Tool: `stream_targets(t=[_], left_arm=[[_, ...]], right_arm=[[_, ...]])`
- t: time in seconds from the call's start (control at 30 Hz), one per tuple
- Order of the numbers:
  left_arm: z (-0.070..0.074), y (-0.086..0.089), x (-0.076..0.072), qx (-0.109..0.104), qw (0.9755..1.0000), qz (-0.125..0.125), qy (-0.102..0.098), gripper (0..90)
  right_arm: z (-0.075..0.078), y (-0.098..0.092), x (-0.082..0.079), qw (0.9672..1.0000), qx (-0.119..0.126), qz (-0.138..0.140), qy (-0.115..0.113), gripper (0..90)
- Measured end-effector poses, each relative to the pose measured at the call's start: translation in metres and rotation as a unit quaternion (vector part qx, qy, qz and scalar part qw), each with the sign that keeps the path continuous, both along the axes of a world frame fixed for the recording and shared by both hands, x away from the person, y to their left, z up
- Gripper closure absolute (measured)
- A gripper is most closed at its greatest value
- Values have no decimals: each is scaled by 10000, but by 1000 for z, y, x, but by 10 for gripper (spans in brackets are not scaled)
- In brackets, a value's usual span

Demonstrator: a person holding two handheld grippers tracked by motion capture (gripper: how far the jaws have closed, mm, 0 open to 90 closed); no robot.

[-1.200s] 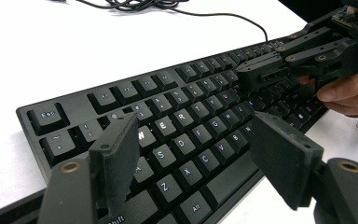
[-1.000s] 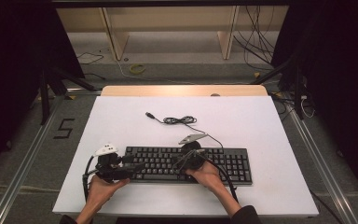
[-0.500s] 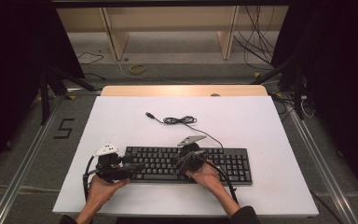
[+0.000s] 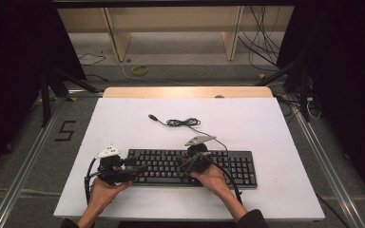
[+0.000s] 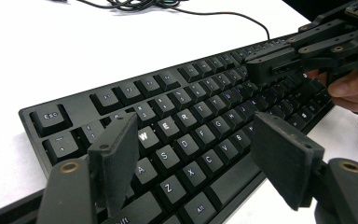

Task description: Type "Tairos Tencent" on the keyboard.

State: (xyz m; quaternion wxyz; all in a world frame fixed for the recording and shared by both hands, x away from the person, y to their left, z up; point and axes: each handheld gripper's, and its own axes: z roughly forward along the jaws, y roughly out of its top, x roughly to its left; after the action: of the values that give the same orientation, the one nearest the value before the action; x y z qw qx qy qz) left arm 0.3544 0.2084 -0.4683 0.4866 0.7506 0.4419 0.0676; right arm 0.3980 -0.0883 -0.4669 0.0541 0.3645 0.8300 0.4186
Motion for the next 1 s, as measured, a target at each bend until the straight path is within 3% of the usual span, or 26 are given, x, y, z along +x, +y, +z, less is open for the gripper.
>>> stream_targets(t=[0.13,0.37,0.47,0.67,1.0], left_arm=[[0,0,1,4,10000,1,20,324],[0,-2,3,7,10000,-17,26,346],[1,-2,5,17,10000,-44,24,362],[1,-4,8,44,9999,-75,97,458],[-1,-14,19,214,9992,-249,247,637]], right_arm=[[3,-1,-2,10000,59,16,-11,794],[8,-5,-7,9999,140,87,-45,612],[9,-7,-8,9998,171,84,-43,580],[11,-13,-12,9997,213,17,-83,469],[13,-17,-17,9996,245,-49,-120,390]])
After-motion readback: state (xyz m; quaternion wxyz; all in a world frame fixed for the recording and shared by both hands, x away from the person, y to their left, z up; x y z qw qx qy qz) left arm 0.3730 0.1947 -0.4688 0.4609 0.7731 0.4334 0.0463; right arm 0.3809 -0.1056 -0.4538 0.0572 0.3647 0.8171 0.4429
